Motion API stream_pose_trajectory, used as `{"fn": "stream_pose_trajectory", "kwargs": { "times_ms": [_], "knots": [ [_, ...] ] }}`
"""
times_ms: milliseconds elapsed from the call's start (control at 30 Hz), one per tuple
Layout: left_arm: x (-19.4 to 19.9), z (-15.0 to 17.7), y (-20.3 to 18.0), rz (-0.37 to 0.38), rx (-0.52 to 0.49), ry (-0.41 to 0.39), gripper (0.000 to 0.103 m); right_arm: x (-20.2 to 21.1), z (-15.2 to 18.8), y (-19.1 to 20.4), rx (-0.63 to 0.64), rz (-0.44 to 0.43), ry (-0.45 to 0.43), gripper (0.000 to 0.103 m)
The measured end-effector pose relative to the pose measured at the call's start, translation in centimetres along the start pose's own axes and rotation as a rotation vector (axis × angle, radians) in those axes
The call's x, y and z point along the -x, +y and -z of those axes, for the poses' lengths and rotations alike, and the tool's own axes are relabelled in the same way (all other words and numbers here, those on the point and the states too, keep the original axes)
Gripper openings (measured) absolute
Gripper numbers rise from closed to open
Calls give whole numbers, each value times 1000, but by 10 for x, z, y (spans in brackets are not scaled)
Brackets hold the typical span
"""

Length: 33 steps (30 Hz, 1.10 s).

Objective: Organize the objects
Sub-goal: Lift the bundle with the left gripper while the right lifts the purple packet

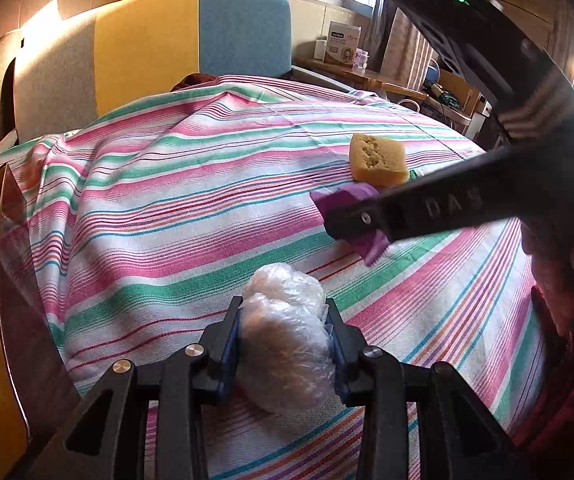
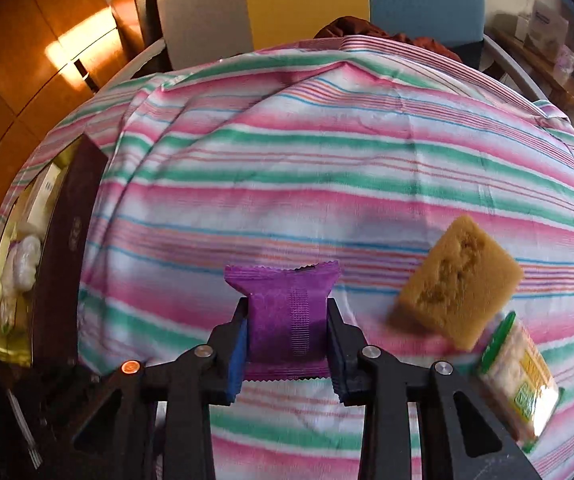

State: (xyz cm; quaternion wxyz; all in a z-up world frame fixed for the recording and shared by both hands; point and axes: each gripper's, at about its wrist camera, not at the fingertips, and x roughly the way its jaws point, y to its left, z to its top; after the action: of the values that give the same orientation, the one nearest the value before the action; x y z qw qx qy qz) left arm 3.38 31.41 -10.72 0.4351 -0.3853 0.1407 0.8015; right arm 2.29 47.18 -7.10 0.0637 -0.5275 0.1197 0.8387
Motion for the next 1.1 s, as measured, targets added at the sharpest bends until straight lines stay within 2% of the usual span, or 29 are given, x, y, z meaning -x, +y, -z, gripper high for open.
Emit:
{"fn": "stream_pose_trajectory", "kwargs": {
  "times_ms": [67,167,1100],
  "knots": [
    [0,0,0,-7,-5,0,38,-1,17,-2,-1,5,7,34],
    [0,0,-1,-14,-9,1,38,-4,24,-5,-12,4,-2,34],
    [3,1,-4,-48,-33,5,36,-11,17,-6,-3,0,-13,37]
  ]
}}
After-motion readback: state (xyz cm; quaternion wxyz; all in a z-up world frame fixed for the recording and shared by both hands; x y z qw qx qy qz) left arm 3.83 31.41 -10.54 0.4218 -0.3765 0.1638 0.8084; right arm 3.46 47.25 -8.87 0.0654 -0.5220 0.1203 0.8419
